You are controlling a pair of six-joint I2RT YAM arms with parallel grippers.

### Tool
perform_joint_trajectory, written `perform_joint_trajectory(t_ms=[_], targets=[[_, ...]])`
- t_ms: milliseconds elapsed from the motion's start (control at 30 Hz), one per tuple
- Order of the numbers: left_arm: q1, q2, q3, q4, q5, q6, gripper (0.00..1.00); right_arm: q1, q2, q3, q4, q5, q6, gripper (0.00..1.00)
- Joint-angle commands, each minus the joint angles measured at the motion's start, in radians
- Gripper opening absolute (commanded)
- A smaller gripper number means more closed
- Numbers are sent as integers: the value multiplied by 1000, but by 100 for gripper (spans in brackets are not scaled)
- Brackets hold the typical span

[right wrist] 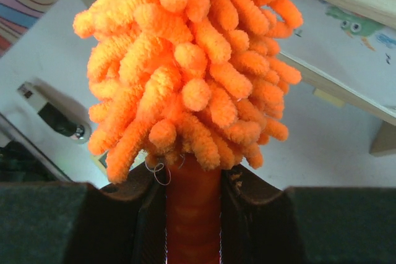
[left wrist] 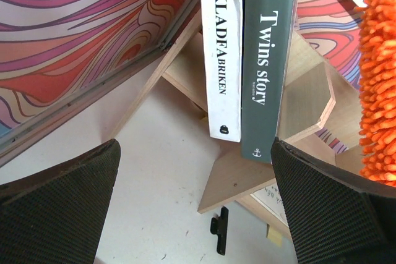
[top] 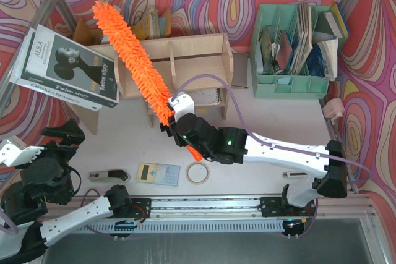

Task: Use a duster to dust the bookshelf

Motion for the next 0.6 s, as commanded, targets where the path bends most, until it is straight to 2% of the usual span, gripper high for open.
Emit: perform_joint_trajectory(t_ms=[0,333,567], targets=[[-4,-2,-8,14,-5,24,98,-32,1,36,-87,56,56,0],[-4,8,-18,41,-11,44,98,-11,110,190,-63,-80,-6,0],[-4,-16,-28,41,-20,43,98,-6,124,216,-147,4,9,0]])
